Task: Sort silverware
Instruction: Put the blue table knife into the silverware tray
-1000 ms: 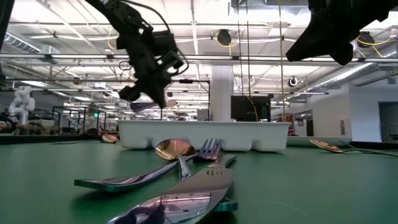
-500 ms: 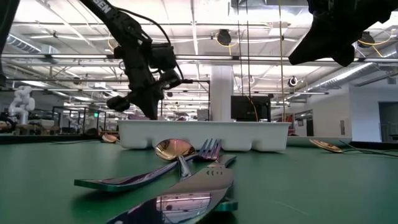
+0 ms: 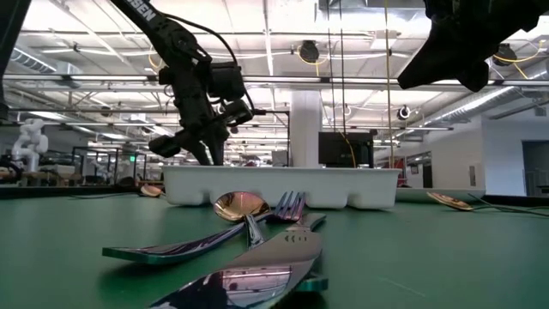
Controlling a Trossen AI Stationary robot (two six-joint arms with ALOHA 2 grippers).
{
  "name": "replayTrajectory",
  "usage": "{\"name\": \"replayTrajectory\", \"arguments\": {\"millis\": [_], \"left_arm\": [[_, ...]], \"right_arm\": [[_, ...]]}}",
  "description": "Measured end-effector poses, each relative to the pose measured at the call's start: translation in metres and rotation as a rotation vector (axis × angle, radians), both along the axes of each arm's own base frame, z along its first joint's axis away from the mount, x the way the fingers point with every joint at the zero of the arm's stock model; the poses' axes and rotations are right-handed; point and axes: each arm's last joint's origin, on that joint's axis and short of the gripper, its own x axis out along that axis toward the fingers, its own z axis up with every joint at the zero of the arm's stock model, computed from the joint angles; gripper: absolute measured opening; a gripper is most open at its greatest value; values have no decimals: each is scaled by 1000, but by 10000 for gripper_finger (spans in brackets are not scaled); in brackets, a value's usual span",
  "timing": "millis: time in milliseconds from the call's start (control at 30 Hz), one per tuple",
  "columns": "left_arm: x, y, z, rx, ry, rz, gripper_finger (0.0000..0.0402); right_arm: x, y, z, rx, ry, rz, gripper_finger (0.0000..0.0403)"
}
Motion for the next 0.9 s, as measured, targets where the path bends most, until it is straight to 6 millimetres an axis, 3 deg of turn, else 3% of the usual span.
{"name": "replayTrajectory", "arguments": {"millis": [267, 567, 700, 900], "left_arm": [[1, 1, 3, 23, -20, -40, 81], [13, 1, 29, 118, -141, -180, 82], [15, -15, 46, 278, -153, -265, 82], [11, -55, 84, 610, -191, -411, 82]], "right_arm": [[0, 0, 0, 0, 0, 0, 38], [0, 0, 0, 4, 2, 5, 39], [0, 1, 0, 21, 11, 23, 38], [0, 1, -1, 19, 11, 24, 38]]}}
